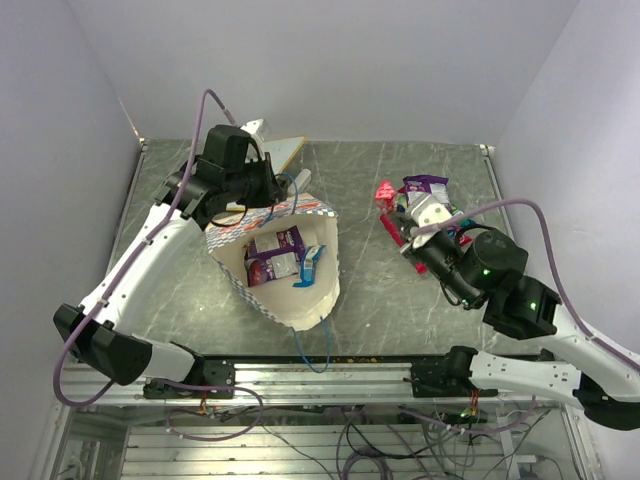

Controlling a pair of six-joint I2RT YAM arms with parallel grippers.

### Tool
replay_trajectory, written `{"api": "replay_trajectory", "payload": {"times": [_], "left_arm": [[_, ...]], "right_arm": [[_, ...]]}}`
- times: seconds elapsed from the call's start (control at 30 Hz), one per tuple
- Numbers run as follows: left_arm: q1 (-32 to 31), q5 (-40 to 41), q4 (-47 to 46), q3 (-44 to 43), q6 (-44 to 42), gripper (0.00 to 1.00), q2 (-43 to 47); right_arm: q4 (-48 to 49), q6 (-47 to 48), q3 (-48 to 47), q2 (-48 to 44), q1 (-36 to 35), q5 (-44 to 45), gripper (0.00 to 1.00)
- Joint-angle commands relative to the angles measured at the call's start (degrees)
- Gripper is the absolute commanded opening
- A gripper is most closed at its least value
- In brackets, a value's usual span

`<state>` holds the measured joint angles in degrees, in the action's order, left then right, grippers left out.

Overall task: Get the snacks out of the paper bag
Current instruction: Place the snack at the center of the board.

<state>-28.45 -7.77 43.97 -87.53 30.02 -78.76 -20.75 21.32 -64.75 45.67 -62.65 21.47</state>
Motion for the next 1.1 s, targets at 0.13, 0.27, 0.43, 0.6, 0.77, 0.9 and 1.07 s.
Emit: {"api": "replay_trajectory", "payload": {"times": [0.13,0.27,0.43,0.6,0.77,0.9,1.07], "left_arm": [[0.9,-2.6,2.3,-3.0,-4.6,0.07,0.4],[1.0,-2.6,2.1,-4.5,-5.7,0.07,-0.2],[1.1,-2.6,1.3,-5.7,-6.2,0.07,-0.9],[1.3,-1.5,0.3,-4.8,-6.4,0.07,0.1],[2.0,-2.1,-0.4,-4.6,-6.5,0.07,-0.2],[2.3,-2.9,-0.4,-5.2,-6.7,0.07,-1.2],[2.7,-4.2,-0.7,-4.8,-6.2,0.07,-1.7]], "right_arm": [[4.9,-11.3,-2.9,13.7,16.5,22.4,0.00],[-7.1,-19.3,-14.4,28.2,27.6,19.4,0.00],[-17.5,-24.9,-25.2,41.9,36.6,21.5,0.00],[-20.7,-21.7,-27.3,46.9,39.3,26.1,0.00],[-21.5,-23.3,-26.5,48.5,40.1,23.1,0.00],[-24.0,-25.8,-27.3,51.0,40.2,22.6,0.00],[-24.4,-28.0,-25.6,51.7,40.2,19.9,0.00]]}}
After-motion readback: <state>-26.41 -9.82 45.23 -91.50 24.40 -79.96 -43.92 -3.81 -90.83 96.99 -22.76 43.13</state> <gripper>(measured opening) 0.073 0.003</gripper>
